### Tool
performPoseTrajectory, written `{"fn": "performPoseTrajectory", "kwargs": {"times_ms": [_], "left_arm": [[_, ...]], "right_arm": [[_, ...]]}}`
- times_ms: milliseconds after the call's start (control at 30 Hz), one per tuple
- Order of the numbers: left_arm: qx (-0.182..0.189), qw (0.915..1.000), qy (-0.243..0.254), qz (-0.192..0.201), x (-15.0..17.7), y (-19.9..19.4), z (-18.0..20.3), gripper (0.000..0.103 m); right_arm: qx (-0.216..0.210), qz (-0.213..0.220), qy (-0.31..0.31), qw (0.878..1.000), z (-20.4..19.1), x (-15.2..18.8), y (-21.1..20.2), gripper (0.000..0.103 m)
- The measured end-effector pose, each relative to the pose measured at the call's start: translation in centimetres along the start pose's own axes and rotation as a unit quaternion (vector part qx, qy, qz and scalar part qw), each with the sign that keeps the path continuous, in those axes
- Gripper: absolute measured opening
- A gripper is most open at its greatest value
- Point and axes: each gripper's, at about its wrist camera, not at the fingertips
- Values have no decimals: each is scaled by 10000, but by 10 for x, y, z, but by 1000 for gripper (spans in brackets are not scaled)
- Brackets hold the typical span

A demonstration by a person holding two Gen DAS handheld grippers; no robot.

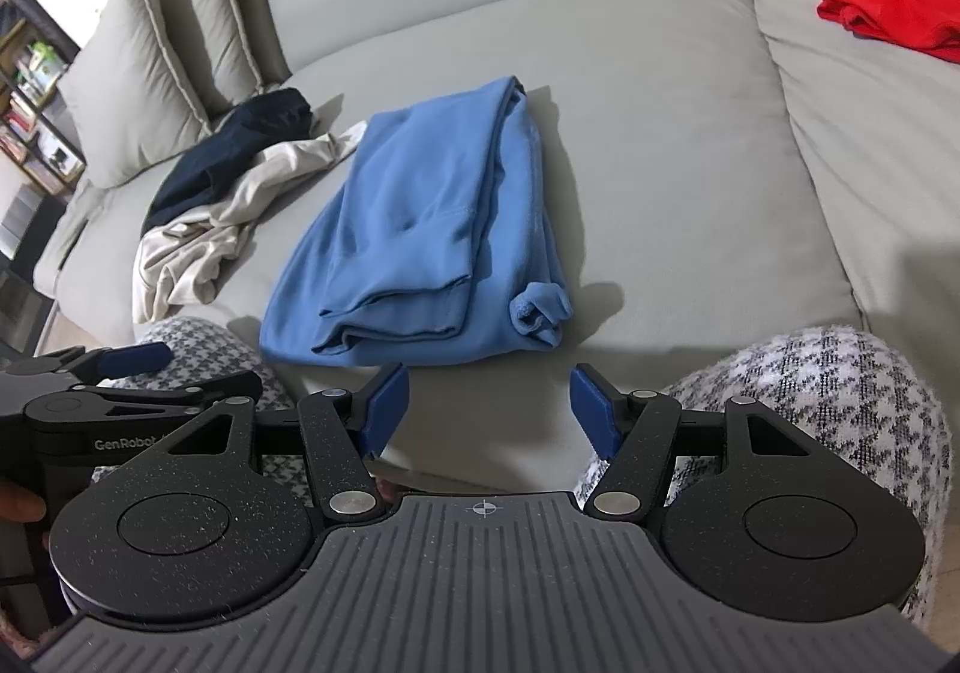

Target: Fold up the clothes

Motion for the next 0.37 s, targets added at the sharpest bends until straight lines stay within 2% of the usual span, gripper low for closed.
{"fn": "performPoseTrajectory", "kwargs": {"times_ms": [367], "left_arm": [[17, 10000, -86, 37, 0, -1, -2, 101]], "right_arm": [[-33, -10, -34, 10000, 7, -1, -1, 66]]}}
Point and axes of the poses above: each gripper's, at about its wrist camera, not at the fingertips, and y roughly the way its jaws point, z to its right, x to its underside, and after that the axes turned 4 degrees about z, right-handed
